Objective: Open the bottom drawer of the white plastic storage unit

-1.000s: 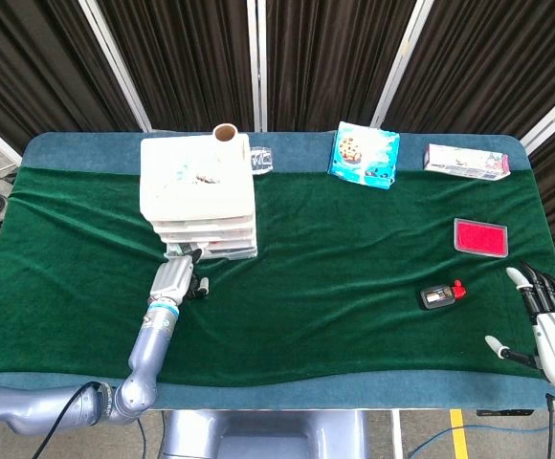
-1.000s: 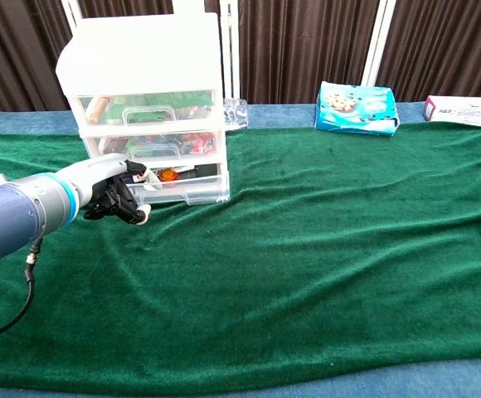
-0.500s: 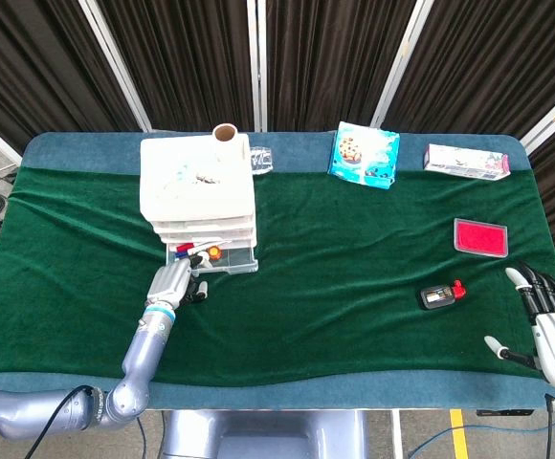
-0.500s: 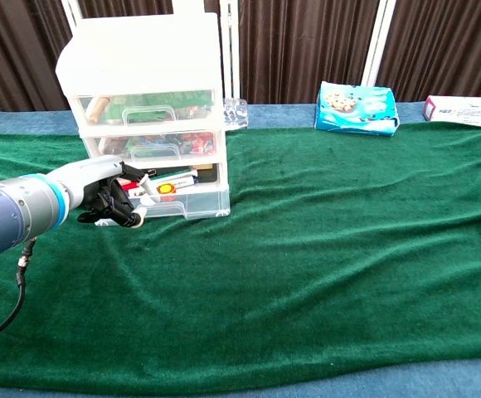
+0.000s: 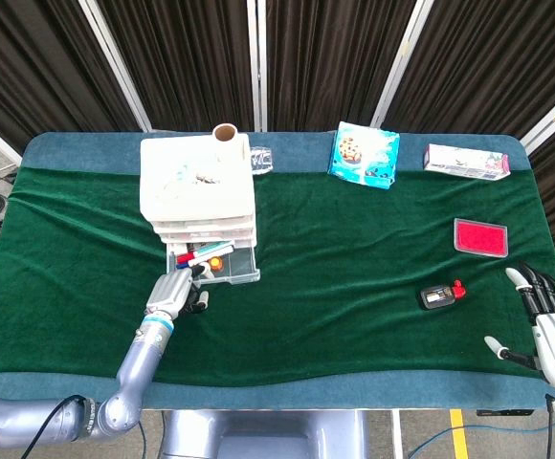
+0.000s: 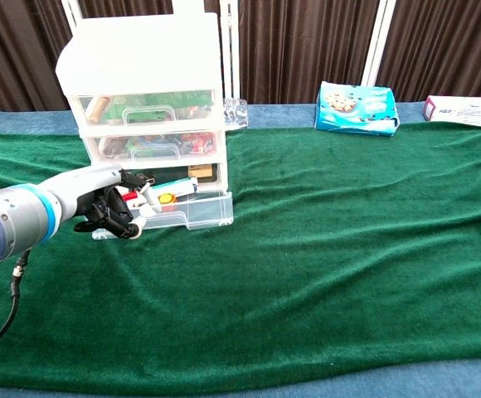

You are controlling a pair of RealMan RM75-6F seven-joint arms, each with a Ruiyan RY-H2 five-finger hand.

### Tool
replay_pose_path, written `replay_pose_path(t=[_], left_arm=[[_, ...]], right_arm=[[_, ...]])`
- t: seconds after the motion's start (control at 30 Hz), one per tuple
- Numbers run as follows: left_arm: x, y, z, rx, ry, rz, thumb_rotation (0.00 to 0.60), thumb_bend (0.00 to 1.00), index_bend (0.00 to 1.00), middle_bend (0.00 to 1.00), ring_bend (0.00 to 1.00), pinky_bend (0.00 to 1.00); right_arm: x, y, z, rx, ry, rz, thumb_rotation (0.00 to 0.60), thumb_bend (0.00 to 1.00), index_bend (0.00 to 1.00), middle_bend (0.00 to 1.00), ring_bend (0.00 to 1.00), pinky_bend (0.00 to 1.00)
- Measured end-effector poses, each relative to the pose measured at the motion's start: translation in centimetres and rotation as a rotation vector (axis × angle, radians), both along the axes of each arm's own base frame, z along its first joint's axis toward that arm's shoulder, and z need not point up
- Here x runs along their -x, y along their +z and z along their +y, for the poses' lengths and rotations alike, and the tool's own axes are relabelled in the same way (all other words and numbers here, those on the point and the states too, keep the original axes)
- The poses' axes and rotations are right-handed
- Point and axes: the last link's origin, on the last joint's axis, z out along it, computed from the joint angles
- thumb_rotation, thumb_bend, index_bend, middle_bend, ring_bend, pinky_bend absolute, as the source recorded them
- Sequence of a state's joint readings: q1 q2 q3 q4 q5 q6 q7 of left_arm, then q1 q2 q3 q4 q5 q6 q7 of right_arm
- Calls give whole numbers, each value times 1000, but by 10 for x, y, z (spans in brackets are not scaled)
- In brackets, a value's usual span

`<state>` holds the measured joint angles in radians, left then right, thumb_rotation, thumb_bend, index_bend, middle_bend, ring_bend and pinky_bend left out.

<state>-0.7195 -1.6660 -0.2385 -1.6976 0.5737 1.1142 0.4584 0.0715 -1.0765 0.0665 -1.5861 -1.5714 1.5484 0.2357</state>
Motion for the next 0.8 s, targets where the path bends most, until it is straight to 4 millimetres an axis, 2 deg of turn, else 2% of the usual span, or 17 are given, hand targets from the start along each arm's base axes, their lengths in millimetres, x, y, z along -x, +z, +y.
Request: replay_pose_path(t=[0.43, 0.8], left_arm=[[6, 2, -8, 16, -3, -1, 600, 571, 359, 933, 910, 904], [2, 2, -11, 31, -12, -17, 600, 571, 357, 932, 910, 904]], right_arm=[[0, -1, 0, -1, 0, 3, 600, 43, 2, 0, 0, 0], [0, -1, 0, -1, 0, 2, 600, 43, 3, 0, 0, 0]])
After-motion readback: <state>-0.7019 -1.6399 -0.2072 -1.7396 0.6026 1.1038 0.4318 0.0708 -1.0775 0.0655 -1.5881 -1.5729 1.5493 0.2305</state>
